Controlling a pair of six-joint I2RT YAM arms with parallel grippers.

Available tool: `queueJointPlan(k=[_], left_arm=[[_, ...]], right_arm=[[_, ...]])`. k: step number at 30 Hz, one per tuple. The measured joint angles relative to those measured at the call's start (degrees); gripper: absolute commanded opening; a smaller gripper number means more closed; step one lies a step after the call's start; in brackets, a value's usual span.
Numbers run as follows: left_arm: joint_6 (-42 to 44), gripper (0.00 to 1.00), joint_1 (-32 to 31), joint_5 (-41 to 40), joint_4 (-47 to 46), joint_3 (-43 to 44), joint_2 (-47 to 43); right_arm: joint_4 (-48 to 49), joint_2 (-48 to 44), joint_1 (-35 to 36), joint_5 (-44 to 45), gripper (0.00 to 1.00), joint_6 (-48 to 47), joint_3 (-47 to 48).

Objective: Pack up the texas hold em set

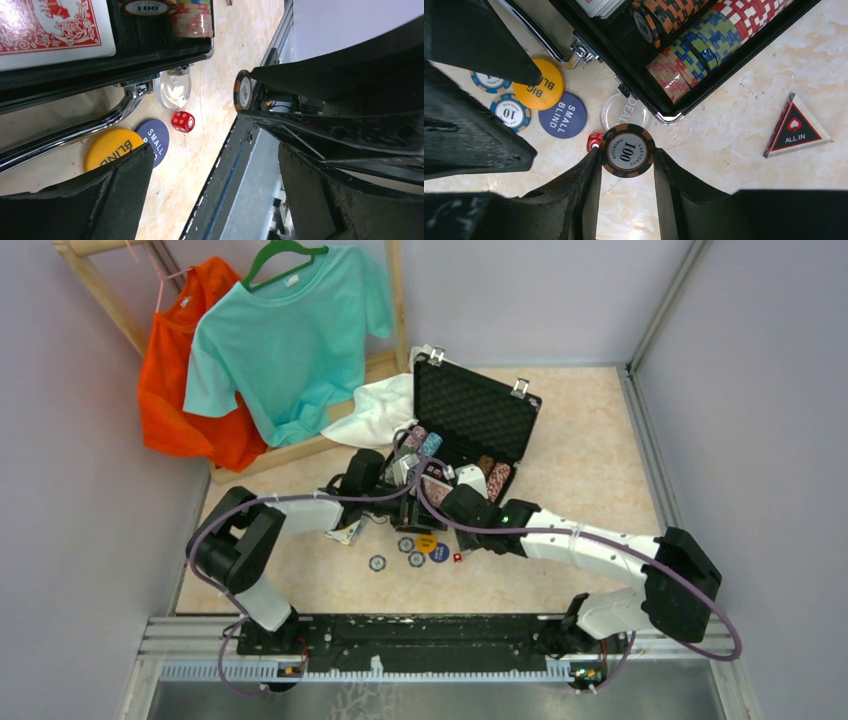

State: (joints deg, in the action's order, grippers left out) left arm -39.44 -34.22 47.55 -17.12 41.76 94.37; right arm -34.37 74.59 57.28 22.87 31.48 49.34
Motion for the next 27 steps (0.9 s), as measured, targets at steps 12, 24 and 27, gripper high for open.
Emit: queueJointPlan(k=[12, 24, 27], left_arm=[[-8.55, 0.94, 0.00, 6.69, -8.68, 2.01, 7.50], [-7.91, 0.98, 0.26, 4.76, -8.79, 2.99, 6.97], [-5.27, 0.99, 0.26, 2.58, -6.29, 4.09, 4.48]], right_arm=[[0.46, -0.09, 0.00, -0.04, 0.41, -2.36, 1.79], [2.25, -6.51, -12.57, -1.86, 0.58, -1.90, -4.81], [1.64, -9.84, -19.39, -1.90, 0.68, -1.92, -5.46]])
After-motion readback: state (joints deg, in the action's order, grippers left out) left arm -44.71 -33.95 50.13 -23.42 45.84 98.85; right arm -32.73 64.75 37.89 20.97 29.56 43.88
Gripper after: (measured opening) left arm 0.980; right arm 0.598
